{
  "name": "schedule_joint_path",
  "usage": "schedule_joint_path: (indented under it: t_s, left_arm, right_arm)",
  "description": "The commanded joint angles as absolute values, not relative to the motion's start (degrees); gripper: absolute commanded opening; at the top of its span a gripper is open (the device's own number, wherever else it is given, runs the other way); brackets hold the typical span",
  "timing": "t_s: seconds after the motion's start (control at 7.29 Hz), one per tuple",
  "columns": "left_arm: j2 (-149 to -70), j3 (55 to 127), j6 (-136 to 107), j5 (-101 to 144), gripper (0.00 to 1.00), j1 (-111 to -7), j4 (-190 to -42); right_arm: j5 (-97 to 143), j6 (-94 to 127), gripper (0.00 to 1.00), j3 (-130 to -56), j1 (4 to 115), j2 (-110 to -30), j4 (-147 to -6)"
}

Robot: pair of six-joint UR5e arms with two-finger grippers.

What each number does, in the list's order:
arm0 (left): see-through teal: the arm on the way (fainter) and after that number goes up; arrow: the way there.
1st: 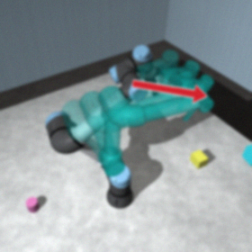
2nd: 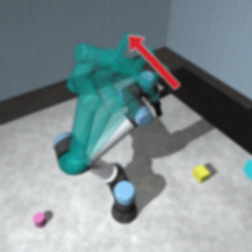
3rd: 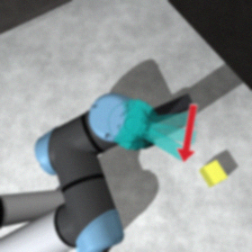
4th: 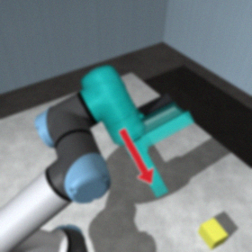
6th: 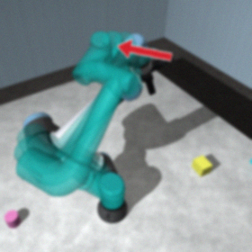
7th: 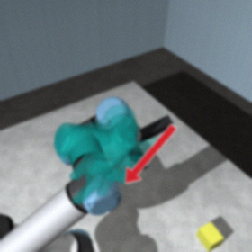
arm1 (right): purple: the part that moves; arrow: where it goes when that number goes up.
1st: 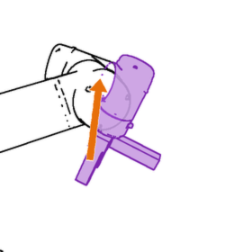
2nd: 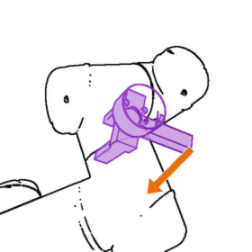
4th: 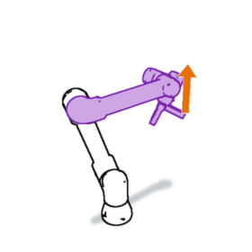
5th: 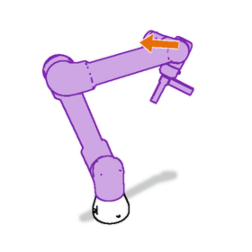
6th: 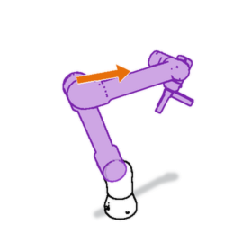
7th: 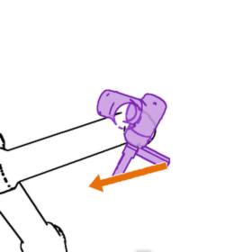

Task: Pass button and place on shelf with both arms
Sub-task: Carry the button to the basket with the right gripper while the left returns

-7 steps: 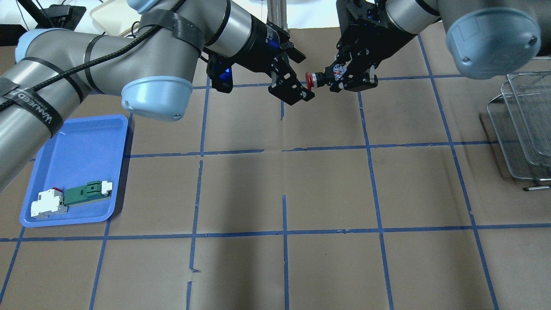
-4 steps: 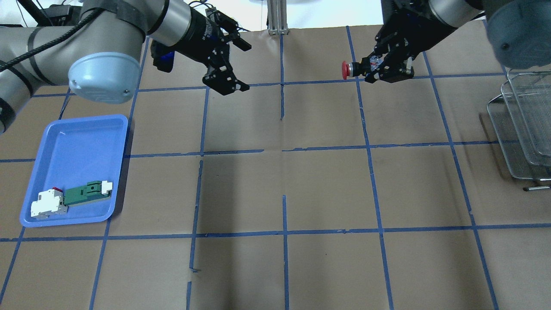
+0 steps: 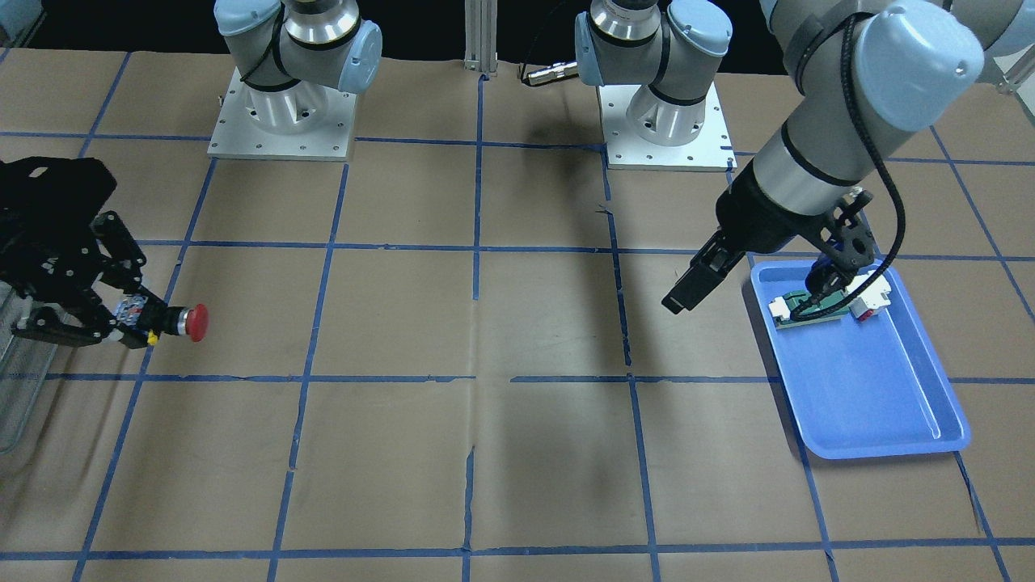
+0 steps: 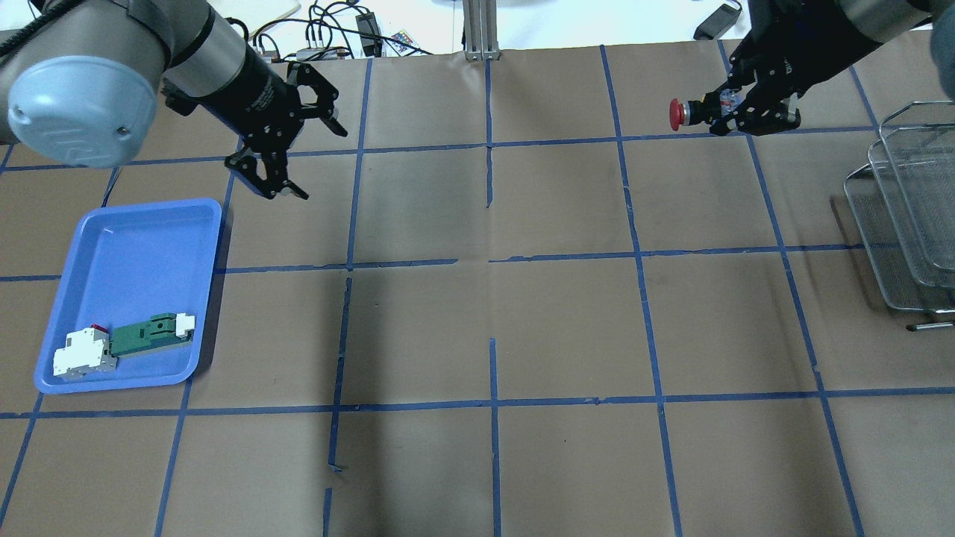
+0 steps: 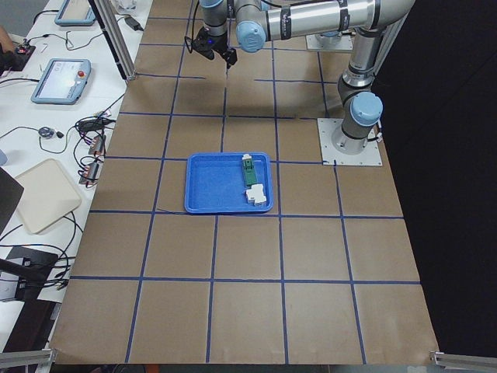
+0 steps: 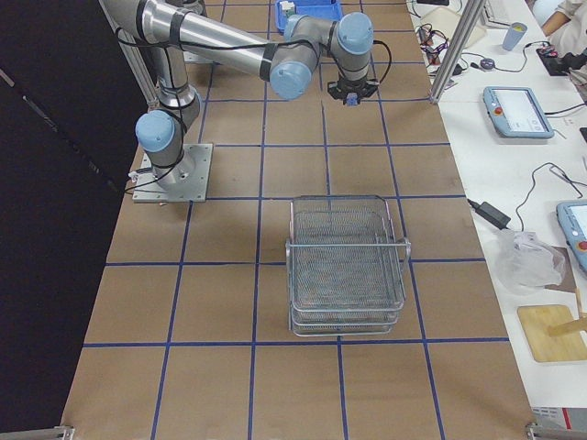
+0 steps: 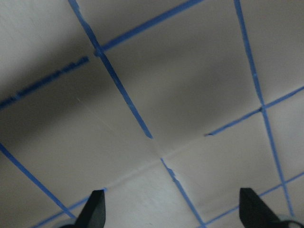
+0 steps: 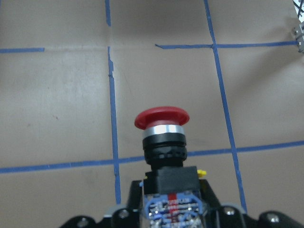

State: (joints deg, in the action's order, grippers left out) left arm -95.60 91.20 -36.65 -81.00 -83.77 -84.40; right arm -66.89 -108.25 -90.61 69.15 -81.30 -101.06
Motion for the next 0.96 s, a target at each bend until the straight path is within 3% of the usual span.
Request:
schedule_joint_path:
  t_s: [0.0, 0.69, 0.82]
  left_arm:
    - [-91.0, 91.2, -16.6, -84.6, 1.0, -81.7, -89.2]
    - [-83.9, 92.7, -4.9, -93.8, 1.0, -84.1, -94.0]
    - [-83.7, 92.8, -4.2, -94.9, 1.0, -84.1, -93.9]
  right_arm:
    - [-67.7, -117.0, 0.13, -90.3, 60.2, -78.1, -102.8]
    - [-79.0, -124.5, 0.12, -89.7, 47.6, -74.2, -108.6]
    - [-79.1, -124.5, 0.17, -89.7, 47.1, -73.8, -108.8]
